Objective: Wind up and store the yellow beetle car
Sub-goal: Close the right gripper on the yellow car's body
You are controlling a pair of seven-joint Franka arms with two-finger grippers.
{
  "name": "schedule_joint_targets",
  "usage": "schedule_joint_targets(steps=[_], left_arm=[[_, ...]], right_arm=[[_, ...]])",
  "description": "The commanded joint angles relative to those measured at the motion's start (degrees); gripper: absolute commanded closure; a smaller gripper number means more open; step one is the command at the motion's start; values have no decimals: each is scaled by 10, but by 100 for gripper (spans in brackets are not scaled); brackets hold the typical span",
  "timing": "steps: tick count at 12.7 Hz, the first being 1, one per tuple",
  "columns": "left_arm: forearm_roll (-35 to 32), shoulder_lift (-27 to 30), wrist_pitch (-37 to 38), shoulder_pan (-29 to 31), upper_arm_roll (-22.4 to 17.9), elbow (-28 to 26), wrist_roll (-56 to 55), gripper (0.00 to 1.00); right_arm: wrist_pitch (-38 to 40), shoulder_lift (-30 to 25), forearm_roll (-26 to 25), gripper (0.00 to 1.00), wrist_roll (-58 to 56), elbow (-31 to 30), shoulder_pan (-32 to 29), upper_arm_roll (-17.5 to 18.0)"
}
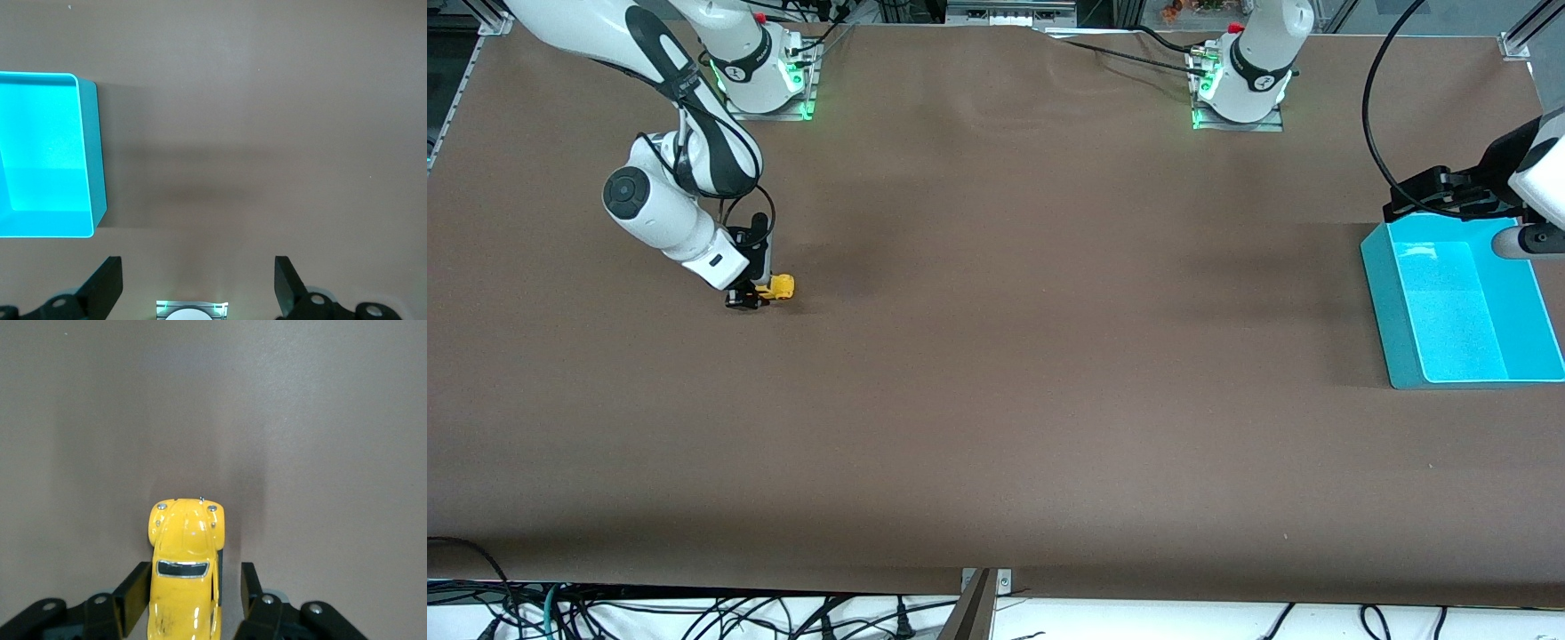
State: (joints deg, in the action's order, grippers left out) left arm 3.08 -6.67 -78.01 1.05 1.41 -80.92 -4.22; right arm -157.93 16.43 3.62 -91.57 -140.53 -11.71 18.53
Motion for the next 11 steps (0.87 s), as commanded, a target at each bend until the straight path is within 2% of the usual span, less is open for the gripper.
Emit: schedule_joint_targets(steps=[1,2,4,11], left_arm=[[-6,3,-5,0,0,-2,-3,0],[-6,3,-5,0,0,-2,-3,0],[-6,3,-5,0,0,-2,-3,0],[-6,3,-5,0,0,-2,-3,0]], right_arm=[[-20,-1,-5,57,-12,-13,-7,4],[-20,3,-5,68,-17,-13,-6,4],[-24,7,-5,72,-32,-13,-7,4],[-27,13,-5,73,-83,-12,-8,4]])
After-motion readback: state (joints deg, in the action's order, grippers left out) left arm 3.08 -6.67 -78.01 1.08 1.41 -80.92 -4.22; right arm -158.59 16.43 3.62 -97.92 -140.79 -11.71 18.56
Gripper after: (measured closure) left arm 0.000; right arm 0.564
